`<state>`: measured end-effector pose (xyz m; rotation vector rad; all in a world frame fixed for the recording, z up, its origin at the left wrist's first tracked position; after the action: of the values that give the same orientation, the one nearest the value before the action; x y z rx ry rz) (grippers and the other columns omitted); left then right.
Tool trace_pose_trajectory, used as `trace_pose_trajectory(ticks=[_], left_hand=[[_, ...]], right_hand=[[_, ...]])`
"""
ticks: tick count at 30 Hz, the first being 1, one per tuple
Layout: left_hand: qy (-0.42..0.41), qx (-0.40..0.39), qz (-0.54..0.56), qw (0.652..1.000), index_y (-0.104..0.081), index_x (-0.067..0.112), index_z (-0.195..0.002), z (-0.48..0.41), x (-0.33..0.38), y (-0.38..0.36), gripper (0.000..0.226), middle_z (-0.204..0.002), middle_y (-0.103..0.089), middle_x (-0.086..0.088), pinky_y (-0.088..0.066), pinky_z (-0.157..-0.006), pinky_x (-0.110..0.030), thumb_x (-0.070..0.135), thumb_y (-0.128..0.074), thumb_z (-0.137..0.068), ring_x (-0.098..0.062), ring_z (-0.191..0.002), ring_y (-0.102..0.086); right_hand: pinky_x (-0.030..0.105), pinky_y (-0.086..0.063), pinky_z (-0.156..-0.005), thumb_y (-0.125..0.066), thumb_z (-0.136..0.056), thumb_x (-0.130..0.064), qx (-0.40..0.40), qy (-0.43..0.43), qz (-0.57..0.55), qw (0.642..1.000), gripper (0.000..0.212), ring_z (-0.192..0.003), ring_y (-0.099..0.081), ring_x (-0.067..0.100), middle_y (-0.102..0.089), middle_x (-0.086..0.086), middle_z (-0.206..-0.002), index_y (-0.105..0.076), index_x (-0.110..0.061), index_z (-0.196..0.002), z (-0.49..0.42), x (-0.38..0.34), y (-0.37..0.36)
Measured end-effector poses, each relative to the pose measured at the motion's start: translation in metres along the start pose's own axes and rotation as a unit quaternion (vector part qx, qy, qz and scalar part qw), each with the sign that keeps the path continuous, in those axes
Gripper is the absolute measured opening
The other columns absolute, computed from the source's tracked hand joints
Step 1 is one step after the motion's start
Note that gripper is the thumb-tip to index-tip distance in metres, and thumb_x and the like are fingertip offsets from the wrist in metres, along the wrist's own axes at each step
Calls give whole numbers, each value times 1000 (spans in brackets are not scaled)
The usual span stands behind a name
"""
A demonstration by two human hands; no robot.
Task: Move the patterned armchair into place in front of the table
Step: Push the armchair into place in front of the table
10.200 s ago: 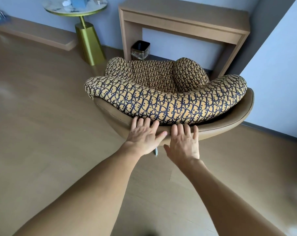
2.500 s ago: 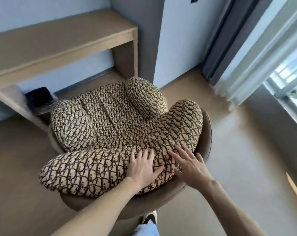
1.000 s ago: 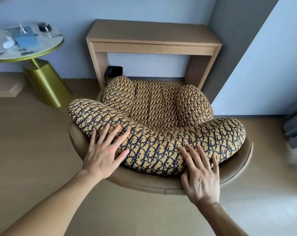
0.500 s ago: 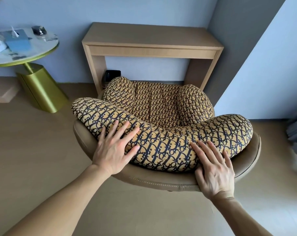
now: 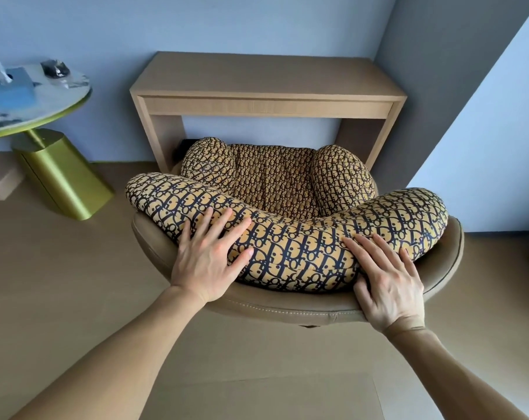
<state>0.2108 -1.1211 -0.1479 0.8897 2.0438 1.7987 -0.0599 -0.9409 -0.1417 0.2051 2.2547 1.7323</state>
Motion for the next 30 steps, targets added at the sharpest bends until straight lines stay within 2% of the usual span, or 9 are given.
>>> trace_pose_trajectory(ticks=[8, 16, 22, 26, 30], left_hand=[[23, 5, -5, 1000, -22, 53, -155, -78, 14, -17, 64, -169, -22, 10, -14, -124, -60, 74, -18, -95, -23, -157, -11], [37, 10, -13, 999, -23, 54, -154, -134, 6, -28, 62, -169, -20, 12, -12, -125, -59, 74, -19, -95, -21, -157, -10], [45, 17, -13, 999, -27, 54, -153, -143, 19, -33, 61, -168, -23, 11, -10, -125, -59, 72, -21, -95, -22, -157, -12], [48, 18, -19, 998, -22, 56, -153, -140, 20, -34, 61, -169, -20, 10, -7, -125, -60, 73, -16, -96, -22, -157, -9], [50, 6, -70, 996, -16, 53, -155, -130, 24, -36, 58, -170, -18, 6, -6, -124, -64, 69, -13, -100, -24, -157, -10]], right_hand=[[56, -31, -120, -41, -84, -38, -5, 18, -6, 1000, 70, -153, -32, 17, -44, -13, -160, -40, -39, -154, -81, 44, -11], [58, -29, -120, -43, -86, -39, 5, 24, -15, 1000, 67, -152, -35, 19, -48, -10, -158, -42, -38, -153, -139, 58, -24], [57, -27, -121, -41, -88, -39, -9, 29, -13, 999, 66, -153, -31, 19, -45, -11, -160, -39, -39, -154, -153, 74, -25], [55, -23, -123, -39, -90, -42, -6, 29, -27, 999, 65, -154, -29, 18, -43, -11, -161, -38, -41, -154, -149, 76, -26], [56, -15, -126, -32, -94, -48, -34, 43, -21, 998, 63, -157, -19, 17, -33, -11, -166, -28, -43, -157, -146, 73, -37]])
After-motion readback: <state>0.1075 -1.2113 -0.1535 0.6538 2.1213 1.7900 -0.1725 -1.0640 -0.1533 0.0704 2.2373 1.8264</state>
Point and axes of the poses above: each hand's wrist, its own z-axis away from the middle knuckle, its own y-axis out of the back of the hand, x = y × z, the point moved 6 cm from there along -z, towards the middle knuckle
